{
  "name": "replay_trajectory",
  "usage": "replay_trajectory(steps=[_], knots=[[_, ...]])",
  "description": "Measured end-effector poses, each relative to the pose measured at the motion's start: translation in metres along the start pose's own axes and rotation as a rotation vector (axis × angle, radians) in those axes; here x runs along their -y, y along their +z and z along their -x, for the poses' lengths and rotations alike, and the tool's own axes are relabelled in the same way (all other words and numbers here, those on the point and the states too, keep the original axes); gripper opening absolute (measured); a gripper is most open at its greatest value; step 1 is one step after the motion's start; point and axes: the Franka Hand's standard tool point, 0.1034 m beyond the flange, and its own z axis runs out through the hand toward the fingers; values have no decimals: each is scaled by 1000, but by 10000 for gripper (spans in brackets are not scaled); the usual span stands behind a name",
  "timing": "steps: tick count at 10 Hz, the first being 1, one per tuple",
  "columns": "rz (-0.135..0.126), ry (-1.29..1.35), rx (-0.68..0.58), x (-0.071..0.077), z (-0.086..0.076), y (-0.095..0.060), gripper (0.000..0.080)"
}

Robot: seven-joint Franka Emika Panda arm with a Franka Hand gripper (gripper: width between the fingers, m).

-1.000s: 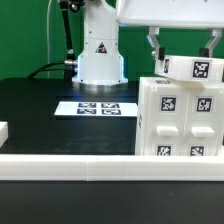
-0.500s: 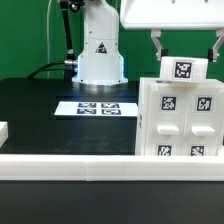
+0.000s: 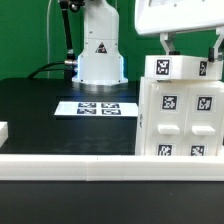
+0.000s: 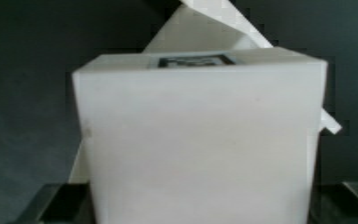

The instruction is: Assemble cabinet

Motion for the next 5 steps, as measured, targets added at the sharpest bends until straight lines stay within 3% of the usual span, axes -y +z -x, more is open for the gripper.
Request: replay_trajectory(steps=[5], knots=[[-24,302,33,2,-1,-1,561]])
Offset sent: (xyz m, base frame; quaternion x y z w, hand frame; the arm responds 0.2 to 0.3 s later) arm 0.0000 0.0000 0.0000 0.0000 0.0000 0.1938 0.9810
